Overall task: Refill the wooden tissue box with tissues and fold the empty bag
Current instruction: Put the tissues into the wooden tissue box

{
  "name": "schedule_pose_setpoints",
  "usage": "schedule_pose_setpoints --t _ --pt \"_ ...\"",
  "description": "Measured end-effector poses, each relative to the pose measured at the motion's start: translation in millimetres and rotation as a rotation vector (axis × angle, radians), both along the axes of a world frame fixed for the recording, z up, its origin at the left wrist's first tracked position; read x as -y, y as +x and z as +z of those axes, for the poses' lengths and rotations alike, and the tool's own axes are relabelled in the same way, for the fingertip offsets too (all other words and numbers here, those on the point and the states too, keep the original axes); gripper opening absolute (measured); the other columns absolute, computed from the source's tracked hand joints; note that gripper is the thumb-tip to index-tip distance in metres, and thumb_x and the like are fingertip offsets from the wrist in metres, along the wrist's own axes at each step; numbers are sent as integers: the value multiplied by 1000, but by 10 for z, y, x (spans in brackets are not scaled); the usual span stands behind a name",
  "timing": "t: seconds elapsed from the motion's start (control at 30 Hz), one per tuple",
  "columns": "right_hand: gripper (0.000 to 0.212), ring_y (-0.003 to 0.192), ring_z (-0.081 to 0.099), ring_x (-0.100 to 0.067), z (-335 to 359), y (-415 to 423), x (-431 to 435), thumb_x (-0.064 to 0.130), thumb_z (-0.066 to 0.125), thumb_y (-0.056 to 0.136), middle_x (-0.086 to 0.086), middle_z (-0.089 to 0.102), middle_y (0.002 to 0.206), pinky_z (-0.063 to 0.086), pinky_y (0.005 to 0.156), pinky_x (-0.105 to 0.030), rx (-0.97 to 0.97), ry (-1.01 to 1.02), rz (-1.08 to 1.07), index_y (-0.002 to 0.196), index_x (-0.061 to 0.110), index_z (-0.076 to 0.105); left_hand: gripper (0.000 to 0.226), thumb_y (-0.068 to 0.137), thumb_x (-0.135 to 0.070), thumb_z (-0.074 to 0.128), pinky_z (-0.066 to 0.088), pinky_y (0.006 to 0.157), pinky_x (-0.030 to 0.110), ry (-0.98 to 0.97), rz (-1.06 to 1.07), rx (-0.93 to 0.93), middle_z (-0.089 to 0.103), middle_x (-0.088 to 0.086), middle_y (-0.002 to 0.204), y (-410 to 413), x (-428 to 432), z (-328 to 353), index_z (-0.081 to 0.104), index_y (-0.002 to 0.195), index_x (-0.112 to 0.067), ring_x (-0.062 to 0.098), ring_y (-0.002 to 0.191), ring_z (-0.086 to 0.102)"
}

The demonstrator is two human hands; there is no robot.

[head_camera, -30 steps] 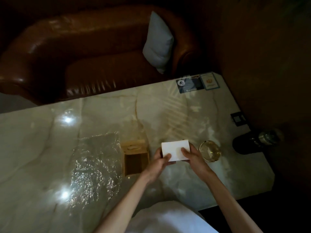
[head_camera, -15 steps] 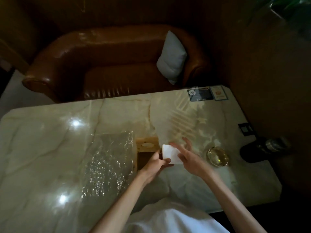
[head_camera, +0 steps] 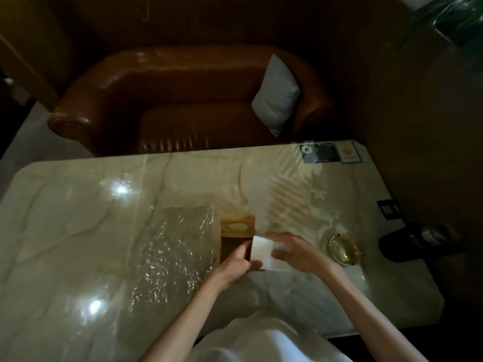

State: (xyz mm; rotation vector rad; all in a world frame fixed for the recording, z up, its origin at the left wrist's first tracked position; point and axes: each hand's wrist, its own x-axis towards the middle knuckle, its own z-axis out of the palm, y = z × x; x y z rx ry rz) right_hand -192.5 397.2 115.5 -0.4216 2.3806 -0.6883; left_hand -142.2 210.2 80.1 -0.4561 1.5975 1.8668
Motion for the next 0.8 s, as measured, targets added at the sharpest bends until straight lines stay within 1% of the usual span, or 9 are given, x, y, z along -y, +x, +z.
schedule_pose_setpoints --t 0.07,0.2,0.37,0.43,0.5,0.57,0.67,0.73,0.8 --pt "61 131 50 -20 40 -87 120 22 66 91 -2 51 145 34 97 -10 79 12 110 148 20 42 66 83 18 61 48 100 41 -36 -52 -28 55 21 137 23 91 -26 39 142 -2 22 115 55" --pt "63 121 54 -23 68 -273 408 24 70 87 -5 56 137 42 97 -27 210 110 280 144 16 46 70 82 18 61 54 87 23 -47 -127 -51 56 9 130 68 331 -96 37 143 -6 17 115 55" --pt "54 117 57 -22 -63 -430 720 31 71 86 -4 59 130 47 95 -30 297 139 370 135 15 53 66 85 6 66 51 103 44 -51 -77 -23 56 12 137 160 657 -274 40 143 -10 28 126 55" --pt "52 113 60 -20 -158 -499 827 34 71 85 -2 64 127 49 97 -34 249 146 375 131 17 57 60 85 2 67 57 91 33 -35 9 5 62 10 129 180 764 -340 45 140 -9 22 115 62" --pt "53 103 61 -12 -240 -605 911 41 71 83 3 65 121 50 87 -26 248 149 348 130 20 58 51 86 -2 69 59 82 23 -37 102 33 66 10 121 163 868 -433 52 133 -6 14 104 68" --pt "54 92 58 -1 -295 -654 938 47 70 83 9 63 116 44 74 -15 299 143 330 130 24 56 46 85 -2 71 57 93 35 -15 214 73 66 18 122 189 902 -526 56 128 -2 21 107 68" --pt "51 105 60 -12 -523 -794 1164 39 68 87 4 63 123 48 83 -23 407 206 407 132 22 52 46 81 -5 75 53 101 44 -73 243 143 68 18 121 166 1007 -736 60 125 -4 31 113 65" --pt "48 111 59 -19 -550 -754 1171 31 66 89 -1 62 125 49 89 -32 356 233 447 133 19 52 44 81 -3 75 57 94 39 -114 223 135 69 16 114 181 918 -765 61 122 -2 27 104 68" --pt "48 112 59 -22 -647 -759 1230 28 64 89 -4 61 126 49 89 -35 298 249 435 135 18 52 36 83 1 72 61 76 29 -136 267 156 66 14 103 165 871 -816 59 117 -1 21 84 67"
